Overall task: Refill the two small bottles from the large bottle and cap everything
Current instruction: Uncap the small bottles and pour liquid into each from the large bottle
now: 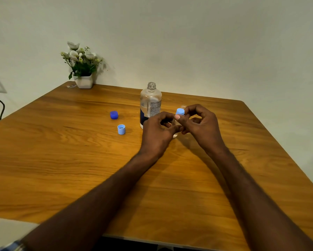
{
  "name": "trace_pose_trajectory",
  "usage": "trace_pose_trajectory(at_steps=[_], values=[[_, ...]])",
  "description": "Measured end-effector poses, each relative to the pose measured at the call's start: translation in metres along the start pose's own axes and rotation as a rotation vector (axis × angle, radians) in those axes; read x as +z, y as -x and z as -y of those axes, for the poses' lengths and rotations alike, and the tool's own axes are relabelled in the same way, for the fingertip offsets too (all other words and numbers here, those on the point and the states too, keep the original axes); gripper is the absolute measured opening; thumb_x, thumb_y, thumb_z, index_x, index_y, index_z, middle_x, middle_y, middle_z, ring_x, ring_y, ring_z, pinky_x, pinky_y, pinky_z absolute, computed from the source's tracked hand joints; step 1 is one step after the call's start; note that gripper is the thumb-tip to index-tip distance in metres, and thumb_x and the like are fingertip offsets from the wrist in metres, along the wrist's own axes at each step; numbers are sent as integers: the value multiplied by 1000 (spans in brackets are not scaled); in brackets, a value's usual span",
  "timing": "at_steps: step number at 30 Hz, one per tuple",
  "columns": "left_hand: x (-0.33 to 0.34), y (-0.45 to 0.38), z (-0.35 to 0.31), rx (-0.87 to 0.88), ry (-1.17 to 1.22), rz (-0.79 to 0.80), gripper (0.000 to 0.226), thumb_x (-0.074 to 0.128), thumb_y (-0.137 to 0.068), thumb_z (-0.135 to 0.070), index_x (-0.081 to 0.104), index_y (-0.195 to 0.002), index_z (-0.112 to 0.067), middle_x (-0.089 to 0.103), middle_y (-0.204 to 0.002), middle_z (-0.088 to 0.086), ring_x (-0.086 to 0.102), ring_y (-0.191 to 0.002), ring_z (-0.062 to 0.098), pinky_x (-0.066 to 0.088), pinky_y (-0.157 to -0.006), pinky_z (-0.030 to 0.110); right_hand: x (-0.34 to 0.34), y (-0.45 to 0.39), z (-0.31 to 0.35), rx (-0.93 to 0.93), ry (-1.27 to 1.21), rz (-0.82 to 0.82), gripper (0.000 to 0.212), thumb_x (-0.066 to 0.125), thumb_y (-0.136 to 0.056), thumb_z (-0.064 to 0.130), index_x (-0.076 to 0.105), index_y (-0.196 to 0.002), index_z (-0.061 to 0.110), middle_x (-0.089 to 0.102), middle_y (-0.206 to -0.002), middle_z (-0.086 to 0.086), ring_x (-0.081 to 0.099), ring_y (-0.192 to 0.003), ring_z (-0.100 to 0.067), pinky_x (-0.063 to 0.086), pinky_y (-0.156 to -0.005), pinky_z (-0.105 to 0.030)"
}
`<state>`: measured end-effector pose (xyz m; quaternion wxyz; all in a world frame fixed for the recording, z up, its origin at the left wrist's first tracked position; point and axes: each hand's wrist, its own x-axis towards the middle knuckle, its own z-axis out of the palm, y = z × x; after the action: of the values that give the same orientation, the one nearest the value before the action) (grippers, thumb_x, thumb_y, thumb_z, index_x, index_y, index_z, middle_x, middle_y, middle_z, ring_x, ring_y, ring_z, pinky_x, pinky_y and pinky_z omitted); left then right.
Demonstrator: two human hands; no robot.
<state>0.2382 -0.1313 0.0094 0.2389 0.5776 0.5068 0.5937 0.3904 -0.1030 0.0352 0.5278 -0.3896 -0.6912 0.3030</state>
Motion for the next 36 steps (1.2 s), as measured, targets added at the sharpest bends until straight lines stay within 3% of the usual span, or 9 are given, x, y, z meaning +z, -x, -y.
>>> trace_pose_trajectory(at_steps=[5,10,13,18,22,25,29,32,36], values=[[0,0,0,3,-3,4,27,86,-84,-23,79,-110,-17,78,-98,-8,69,-88,7,55,-69,16,-3,0,2,-20,-19,1,37,82,-90,24,65,-121,12,66,-92,-12,74,-68,-24,63,-58,-38],[-1,1,-1,13,-5,14,28,86,-84,-22,79,-111,-16,78,-99,-8,68,-89,8,53,-69,14,-2,1,1,-17,16,-31,34,85,-86,28,65,-107,11,64,-89,-17,73,-65,-26,61,-54,-37],[-2,1,0,6,-2,17,30,86,-85,-23,79,-113,-16,78,-100,-7,68,-89,6,53,-68,12,-4,0,2,-44,29,-14,39,82,-89,26,64,-121,15,63,-92,-16,73,-65,-22,61,-53,-36],[-2,1,-1,-1,-4,18,29,86,-85,-22,79,-112,-17,78,-99,-8,69,-89,7,59,-72,22,-2,0,-2,-45,60,-25,31,84,-87,30,68,-109,15,63,-88,-13,70,-67,-30,56,-51,-33],[-1,1,-1,-7,2,21,32,87,-83,-23,79,-113,-18,78,-101,-10,69,-90,4,56,-71,16,-3,-2,-3,-65,93,-27,33,82,-89,31,69,-118,21,64,-91,-7,63,-67,-23,52,-53,-33],[-1,2,-1,-12,5,15,32,88,-82,-22,79,-113,-18,78,-99,-9,69,-89,5,57,-71,17,-3,-2,-6,-52,104,-42,28,83,-87,34,71,-108,19,61,-87,-2,55,-69,-13,47,-57,-30],[0,1,0,-19,5,14,32,88,-82,-22,79,-112,-17,77,-98,-9,70,-89,7,56,-70,16,-2,-2,-6,-40,75,-25,33,82,-88,34,68,-115,21,59,-86,-7,55,-69,-16,48,-58,-33],[0,1,0,-17,8,12,31,89,-82,-21,79,-111,-17,78,-97,-7,70,-88,7,55,-69,16,-3,-3,-6,-30,100,-34,27,82,-88,33,69,-108,20,54,-80,-1,51,-70,-10,46,-60,-31],[-1,1,0,-7,26,22,31,88,-82,-20,80,-112,-16,78,-98,-7,69,-87,6,53,-69,12,-4,-3,-6,-25,62,0,34,82,-87,34,69,-117,23,56,-83,-1,57,-73,-23,52,-64,-39]])
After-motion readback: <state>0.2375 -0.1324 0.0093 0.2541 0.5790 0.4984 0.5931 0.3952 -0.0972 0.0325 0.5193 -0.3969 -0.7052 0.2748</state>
